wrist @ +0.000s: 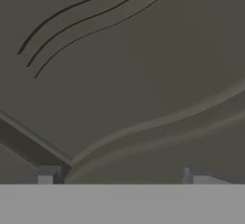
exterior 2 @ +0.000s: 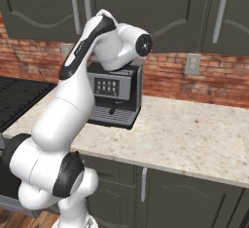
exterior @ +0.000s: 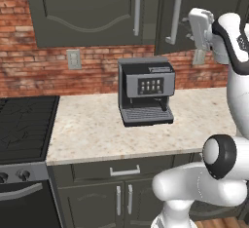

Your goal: Close all open cabinet doors.

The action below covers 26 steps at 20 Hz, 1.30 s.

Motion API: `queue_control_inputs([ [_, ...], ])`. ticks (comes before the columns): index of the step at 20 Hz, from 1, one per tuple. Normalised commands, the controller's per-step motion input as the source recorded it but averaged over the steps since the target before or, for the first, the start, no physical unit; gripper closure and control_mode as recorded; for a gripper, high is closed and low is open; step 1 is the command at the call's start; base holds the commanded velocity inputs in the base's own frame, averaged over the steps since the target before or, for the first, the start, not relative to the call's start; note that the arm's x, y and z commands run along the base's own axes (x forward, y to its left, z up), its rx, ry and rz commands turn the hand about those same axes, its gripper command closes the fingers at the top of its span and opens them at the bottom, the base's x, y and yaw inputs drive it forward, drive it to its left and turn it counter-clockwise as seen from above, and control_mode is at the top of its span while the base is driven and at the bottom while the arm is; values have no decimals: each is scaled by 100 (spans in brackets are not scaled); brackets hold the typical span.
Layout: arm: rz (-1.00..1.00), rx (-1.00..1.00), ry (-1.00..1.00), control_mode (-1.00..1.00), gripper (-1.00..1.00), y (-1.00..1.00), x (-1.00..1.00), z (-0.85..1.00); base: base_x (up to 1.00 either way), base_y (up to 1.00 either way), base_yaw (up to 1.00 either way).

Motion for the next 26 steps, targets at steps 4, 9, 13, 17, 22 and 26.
queue_control_inputs([
  [4, -14, -2, 0, -100, -100, 22, 47, 3, 0, 0, 0],
  [9, -17, -1, 0, -100, -100, 5, 44, 1, 0, 0, 0],
  [13, -21, -1, 0, -100, -100, 0, 48, 0, 0, 0, 0],
  [17, -23, -1, 4, -100, -100, -3, 54, 0, 0, 0, 0],
  [22, -22, 0, 7, -100, -100, -12, 50, 0, 0, 0, 0],
  [26, -23, 0, 14, -100, -100, -22, 45, -1, 0, 0, 0],
])
